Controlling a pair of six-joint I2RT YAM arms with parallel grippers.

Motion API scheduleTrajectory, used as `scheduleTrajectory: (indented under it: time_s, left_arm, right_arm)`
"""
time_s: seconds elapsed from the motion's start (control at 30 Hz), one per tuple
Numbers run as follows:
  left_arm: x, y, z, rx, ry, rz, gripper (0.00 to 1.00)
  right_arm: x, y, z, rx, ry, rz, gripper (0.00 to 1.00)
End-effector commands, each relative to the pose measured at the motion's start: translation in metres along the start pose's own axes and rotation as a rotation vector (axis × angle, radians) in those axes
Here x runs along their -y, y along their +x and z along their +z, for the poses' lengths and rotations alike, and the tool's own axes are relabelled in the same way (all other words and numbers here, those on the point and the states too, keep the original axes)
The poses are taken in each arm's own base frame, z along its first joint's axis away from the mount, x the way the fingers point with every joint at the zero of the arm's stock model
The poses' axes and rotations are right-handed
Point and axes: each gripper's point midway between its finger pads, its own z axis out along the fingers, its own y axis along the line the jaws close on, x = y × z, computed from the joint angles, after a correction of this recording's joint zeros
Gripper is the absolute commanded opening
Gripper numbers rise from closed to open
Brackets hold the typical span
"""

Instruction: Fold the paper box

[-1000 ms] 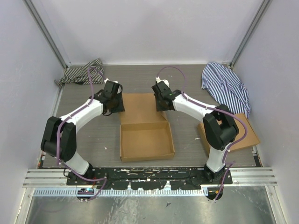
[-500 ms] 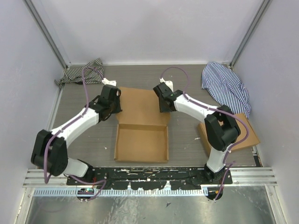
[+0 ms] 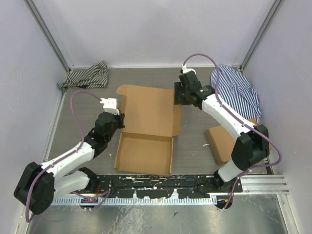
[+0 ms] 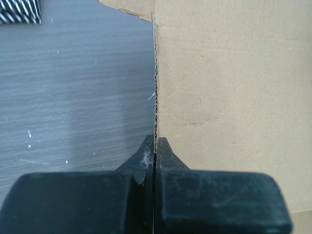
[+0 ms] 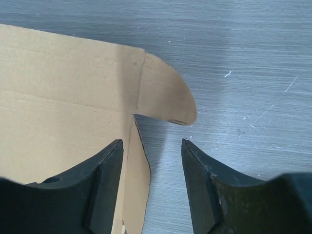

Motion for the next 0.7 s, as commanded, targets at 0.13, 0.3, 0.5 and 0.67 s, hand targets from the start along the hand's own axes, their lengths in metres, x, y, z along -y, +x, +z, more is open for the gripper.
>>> scheduleTrajectory:
  time_s: [0.13, 0.3, 0.5, 0.67]
  left_arm:
    - [0.008, -0.059, -0.015, 0.259, 0.016, -0.012, 0.00]
    - [0.007, -0.064, -0.022, 0.290, 0.015, -0.020, 0.00]
    - [0.009, -0.064, -0.026, 0.308, 0.026, -0.018, 0.00]
    - [0.014, -0.065, -0.030, 0.328, 0.049, -0.006, 0.00]
  right_arm:
    - [-0.029, -0.016, -0.054, 0.008, -0.283, -0.032, 0.53]
    - [-0.022, -0.007, -0.057, -0.012, -0.258, -0.032, 0.50]
    - [-0.005, -0.008, -0.054, 0.004, -0.166, -0.037, 0.50]
    - [0.000, -0.013, -0.045, 0.010, -0.142, -0.055, 0.50]
